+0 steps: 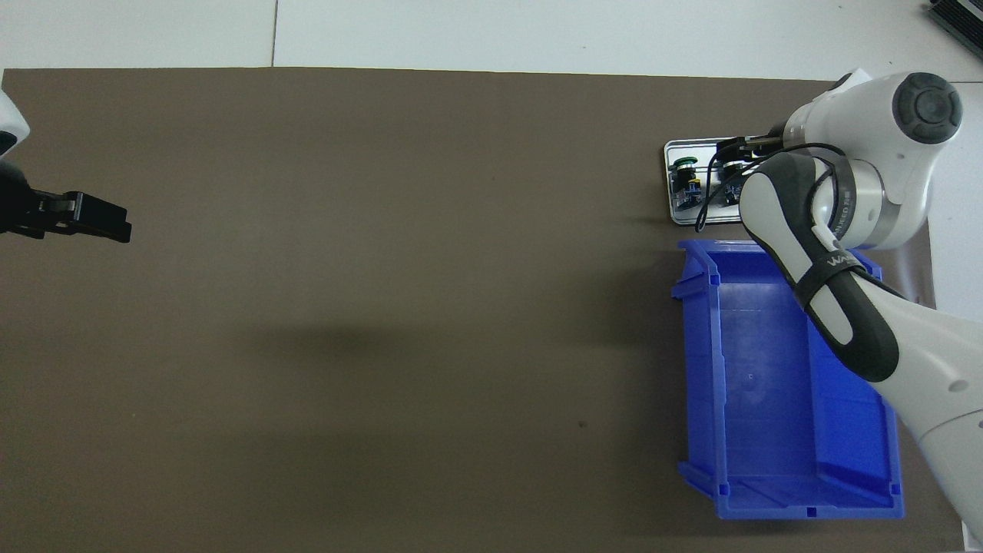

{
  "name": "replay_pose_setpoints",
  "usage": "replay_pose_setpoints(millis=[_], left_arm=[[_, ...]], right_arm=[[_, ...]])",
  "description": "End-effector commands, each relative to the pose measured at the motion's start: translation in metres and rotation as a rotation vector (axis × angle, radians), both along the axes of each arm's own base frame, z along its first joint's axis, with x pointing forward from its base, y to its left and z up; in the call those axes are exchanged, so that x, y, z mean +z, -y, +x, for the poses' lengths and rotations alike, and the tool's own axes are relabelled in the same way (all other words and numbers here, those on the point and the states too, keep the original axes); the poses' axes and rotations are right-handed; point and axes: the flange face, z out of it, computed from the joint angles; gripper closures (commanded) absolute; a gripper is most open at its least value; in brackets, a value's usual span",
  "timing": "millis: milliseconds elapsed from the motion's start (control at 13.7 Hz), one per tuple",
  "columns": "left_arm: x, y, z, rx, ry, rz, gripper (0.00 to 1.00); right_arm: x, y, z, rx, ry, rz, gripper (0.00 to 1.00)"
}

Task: Place and press button with both arms
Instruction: 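Grasp a green button from the metal tray with the right gripper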

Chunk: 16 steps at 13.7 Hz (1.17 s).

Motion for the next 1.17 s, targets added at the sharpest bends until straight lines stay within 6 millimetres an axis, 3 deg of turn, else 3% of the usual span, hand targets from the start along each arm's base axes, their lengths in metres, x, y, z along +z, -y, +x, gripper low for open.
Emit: replay_pose_setpoints(millis=[0,146,293,658,731,804,878,951,1024,1097], left_arm=[[0.002,-0.002,-0.006,0.007,0.001,-0.011,0.00],[0.002,-0.002,-0.006,0.007,0.001,-0.011,0.00],[0.002,-0.002,-0.006,0.007,0.001,-0.011,0.00],[0.002,-0.002,-0.006,0.007,0.001,-0.011,0.00],[0.002,-0.002,-0.006,0.007,0.001,-0.011,0.00],[0.002,-0.001,-0.006,0.005,0.001,-0.009,0.00],[0.002,-0.002,-0.006,0.007,0.001,-0.011,0.00],[0.002,-0.002,-0.006,0.007,0.001,-0.009,0.00],[0.002,-0.002,-0.006,0.007,0.001,-0.011,0.00],[0.002,-0.001,-0.006,0.006,0.001,-0.011,0.00]], right_arm=[[-0.020,0.005,-0.009,0.020,0.008,0.013,0.01],[-0.033,0.006,-0.017,0.058,-0.023,0.005,0.03],[-0.035,0.007,-0.020,0.075,-0.042,0.003,0.09],[-0.024,0.004,-0.025,0.079,-0.084,0.012,0.13],[-0.022,0.004,-0.024,0.079,-0.081,0.012,0.22],[-0.022,0.005,-0.024,0.079,-0.078,0.012,0.44],[-0.022,0.005,-0.024,0.079,-0.076,0.011,0.73],[-0.022,0.006,-0.025,0.077,-0.076,0.011,0.92],[-0.023,0.010,-0.025,0.072,-0.075,0.011,1.00],[-0.025,0.014,-0.026,0.064,-0.075,0.012,1.00]])
